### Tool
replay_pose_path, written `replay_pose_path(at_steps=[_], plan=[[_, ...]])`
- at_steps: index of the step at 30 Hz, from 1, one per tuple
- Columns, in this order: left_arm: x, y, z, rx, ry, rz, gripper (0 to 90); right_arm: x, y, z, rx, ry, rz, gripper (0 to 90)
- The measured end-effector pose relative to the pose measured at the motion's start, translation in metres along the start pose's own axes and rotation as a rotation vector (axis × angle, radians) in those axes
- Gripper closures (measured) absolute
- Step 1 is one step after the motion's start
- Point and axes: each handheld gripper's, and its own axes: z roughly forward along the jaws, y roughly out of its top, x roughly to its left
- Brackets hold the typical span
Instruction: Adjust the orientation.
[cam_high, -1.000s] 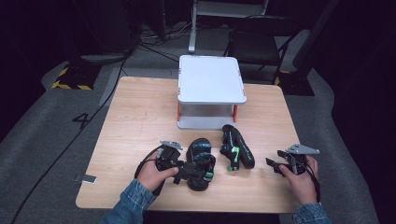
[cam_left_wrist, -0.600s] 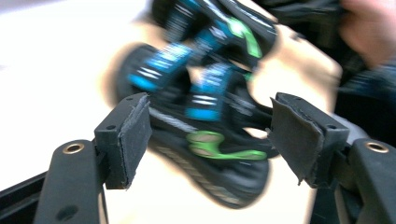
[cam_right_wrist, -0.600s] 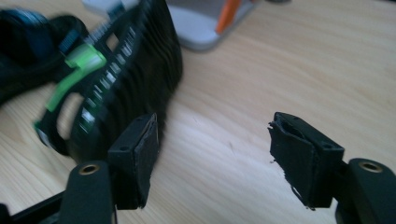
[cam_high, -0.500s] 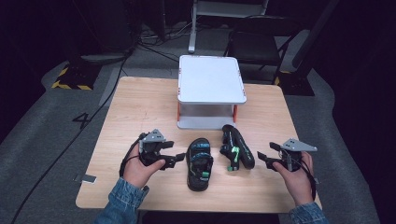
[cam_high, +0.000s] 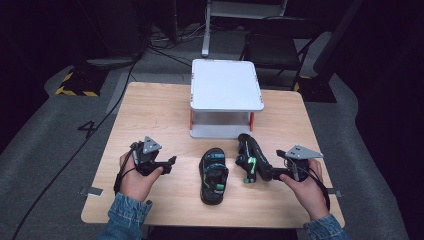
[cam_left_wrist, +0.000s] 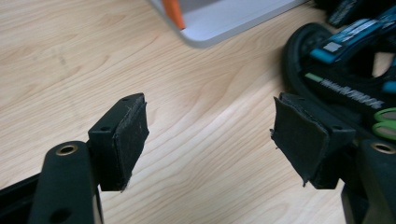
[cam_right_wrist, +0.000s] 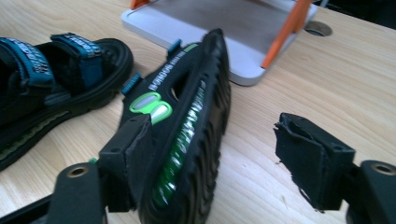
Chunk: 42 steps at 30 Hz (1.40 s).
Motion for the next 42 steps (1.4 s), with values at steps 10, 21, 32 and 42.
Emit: replay_pose_path(at_steps=[10, 21, 32, 42], plan=[[0.006, -0.009, 0.001, 0.004, 0.012, -0.024, 26.9, 0.019, 0.017, 0.019, 0.091, -0.021, -0.145, 35.4], [0.007, -0.011, 0.000, 0.000, 0.006, -0.024, 26.9, 0.006, 0.011, 0.020, 0.070, -0.046, -0.097, 48.5], [0.006, -0.012, 0.003, 0.004, 0.001, -0.025, 26.8, -0.018, 0.001, 0.011, 0.004, -0.103, 0.009, 49.8], [0.007, -0.012, 0.004, 0.013, 0.002, -0.021, 26.9, -0.044, -0.017, 0.011, 0.039, -0.333, -0.033, 51.5]])
